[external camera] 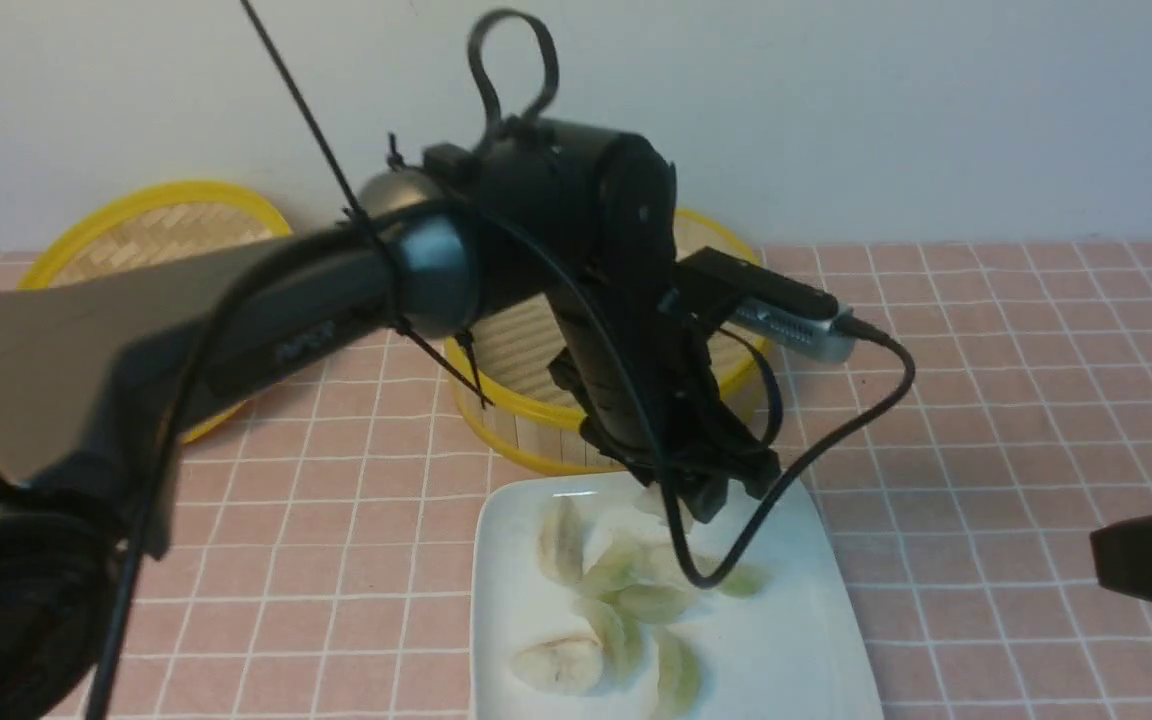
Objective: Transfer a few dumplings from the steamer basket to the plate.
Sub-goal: Use the left arm to put the dumpling into the plate
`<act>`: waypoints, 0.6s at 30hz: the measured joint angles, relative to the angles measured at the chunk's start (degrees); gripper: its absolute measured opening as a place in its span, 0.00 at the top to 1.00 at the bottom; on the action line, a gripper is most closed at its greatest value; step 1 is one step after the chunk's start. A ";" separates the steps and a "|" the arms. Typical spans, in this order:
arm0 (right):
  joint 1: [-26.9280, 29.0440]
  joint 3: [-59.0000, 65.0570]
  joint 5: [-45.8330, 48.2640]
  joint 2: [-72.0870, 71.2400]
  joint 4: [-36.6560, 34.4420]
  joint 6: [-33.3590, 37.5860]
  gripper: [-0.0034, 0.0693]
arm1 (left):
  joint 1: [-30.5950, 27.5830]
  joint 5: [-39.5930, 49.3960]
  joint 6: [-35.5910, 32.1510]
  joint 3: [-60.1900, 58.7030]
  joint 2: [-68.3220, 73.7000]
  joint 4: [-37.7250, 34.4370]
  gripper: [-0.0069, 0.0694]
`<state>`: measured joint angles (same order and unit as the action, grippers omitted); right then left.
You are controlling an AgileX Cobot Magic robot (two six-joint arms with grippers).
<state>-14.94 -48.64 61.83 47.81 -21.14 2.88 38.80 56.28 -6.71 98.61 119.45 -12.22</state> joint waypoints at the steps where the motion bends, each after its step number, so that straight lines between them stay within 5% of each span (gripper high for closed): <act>1: 0.00 0.00 -0.21 0.00 0.00 0.19 0.97 | 0.12 -1.52 0.00 0.00 0.96 0.00 0.50; 7: 0.00 0.00 -2.41 0.00 0.00 0.90 0.97 | 0.12 -4.23 0.00 -0.07 3.47 1.37 0.49; 14: 0.00 -0.90 -7.34 4.32 0.00 1.91 0.97 | 0.12 -2.97 0.74 1.63 3.30 4.36 0.33; 18: 0.00 -4.81 -7.60 10.79 0.00 4.16 0.97 | 0.12 3.35 2.20 6.31 3.21 6.25 0.38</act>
<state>-14.94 -53.44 54.23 58.59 -21.14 7.04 38.92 59.62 -4.51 104.92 122.66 -5.97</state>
